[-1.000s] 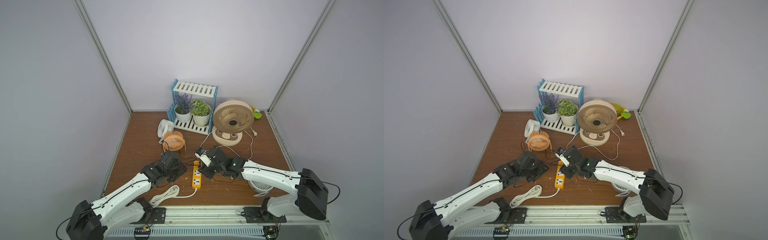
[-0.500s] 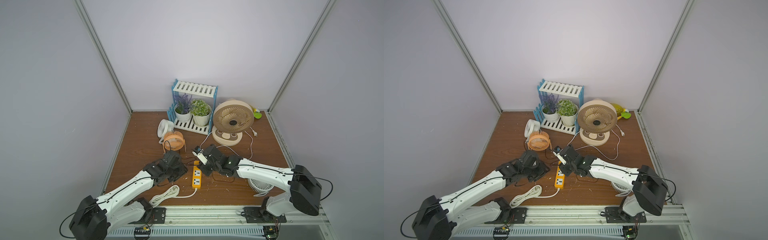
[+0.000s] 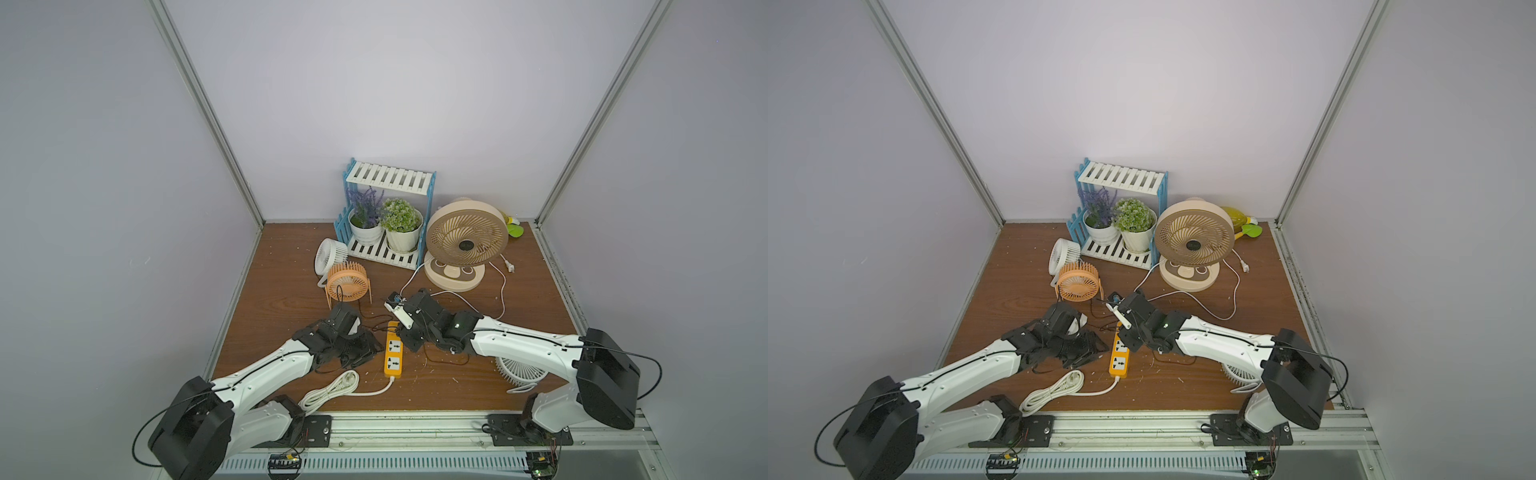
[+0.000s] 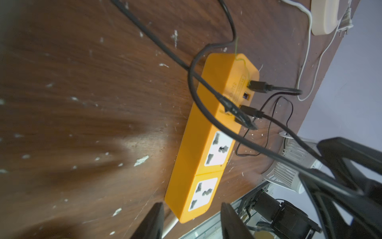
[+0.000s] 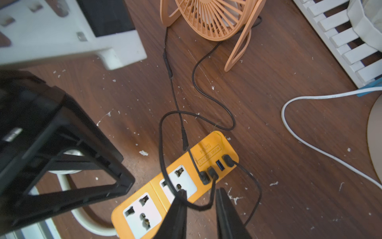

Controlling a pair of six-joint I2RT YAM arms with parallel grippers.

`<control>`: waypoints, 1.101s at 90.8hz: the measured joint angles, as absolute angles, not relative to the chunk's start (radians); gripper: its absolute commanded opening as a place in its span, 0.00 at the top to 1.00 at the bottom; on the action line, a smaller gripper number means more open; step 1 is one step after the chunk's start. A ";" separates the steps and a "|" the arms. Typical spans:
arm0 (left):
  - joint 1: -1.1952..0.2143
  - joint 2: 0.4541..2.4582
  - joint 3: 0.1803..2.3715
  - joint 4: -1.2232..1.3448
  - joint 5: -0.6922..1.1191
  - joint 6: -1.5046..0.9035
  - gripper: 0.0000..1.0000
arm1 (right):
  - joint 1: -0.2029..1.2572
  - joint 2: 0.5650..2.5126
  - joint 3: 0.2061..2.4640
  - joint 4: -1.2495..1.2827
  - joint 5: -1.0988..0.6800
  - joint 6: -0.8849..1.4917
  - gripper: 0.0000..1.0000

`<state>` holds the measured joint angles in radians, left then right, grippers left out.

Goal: Unplug the desk fan from the power strip
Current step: Remove the plug from the socket.

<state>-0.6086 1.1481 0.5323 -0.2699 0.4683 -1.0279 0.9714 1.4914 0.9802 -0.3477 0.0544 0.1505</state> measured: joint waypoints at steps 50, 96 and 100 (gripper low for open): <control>-0.609 1.282 0.511 -0.125 0.551 -1.020 0.56 | 0.982 1.495 1.005 -0.352 0.082 0.157 0.89; -0.609 1.351 0.518 -0.127 0.561 -1.008 0.61 | 0.985 1.496 1.008 -0.352 0.100 0.161 1.00; -0.609 1.357 0.527 -0.137 0.562 -1.003 0.61 | 0.986 1.496 1.008 -0.352 0.104 0.161 1.00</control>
